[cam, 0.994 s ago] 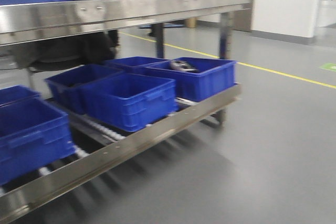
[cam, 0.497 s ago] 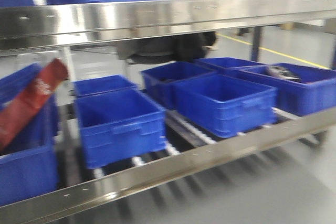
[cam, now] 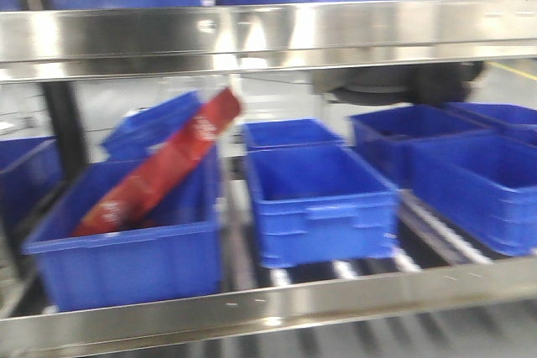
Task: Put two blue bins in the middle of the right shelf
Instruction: 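Turn the base toward the rack of dark blue bins, then approach the rack and align the held bin with the middle shelf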
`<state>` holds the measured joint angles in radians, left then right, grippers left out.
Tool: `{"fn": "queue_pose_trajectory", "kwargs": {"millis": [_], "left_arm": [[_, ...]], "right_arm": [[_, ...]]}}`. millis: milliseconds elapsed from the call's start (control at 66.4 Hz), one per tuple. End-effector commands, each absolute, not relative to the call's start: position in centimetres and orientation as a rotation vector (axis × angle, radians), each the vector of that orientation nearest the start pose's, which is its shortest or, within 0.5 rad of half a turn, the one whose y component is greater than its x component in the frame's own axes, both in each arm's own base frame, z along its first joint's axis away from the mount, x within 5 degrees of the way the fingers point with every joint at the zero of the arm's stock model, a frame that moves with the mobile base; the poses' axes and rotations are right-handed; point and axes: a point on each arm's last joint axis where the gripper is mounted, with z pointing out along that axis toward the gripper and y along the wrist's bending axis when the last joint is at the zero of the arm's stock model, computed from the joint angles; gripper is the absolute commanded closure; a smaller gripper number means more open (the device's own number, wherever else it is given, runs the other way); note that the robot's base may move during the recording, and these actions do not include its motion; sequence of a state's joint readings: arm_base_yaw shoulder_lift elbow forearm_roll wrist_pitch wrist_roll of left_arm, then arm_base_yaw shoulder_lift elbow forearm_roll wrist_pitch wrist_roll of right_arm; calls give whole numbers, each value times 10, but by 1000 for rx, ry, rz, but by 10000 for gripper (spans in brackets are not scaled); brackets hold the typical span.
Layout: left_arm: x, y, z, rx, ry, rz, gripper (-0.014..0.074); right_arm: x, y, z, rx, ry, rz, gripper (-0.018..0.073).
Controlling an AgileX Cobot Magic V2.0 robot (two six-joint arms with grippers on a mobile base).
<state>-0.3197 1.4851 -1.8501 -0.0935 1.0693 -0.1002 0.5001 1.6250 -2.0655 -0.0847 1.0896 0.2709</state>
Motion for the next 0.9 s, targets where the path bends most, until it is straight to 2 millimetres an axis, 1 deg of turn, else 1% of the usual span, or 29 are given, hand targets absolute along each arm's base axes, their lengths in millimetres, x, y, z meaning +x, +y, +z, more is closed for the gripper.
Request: {"fn": "queue_pose_trajectory", "kwargs": {"millis": [0, 889], "left_arm": [[279, -112, 501, 252, 2086, -484, 707], [279, -112, 501, 252, 2086, -484, 707]], "right_arm": [[295, 161, 516, -241, 2011, 451, 712], [295, 161, 516, -241, 2011, 451, 712]]}}
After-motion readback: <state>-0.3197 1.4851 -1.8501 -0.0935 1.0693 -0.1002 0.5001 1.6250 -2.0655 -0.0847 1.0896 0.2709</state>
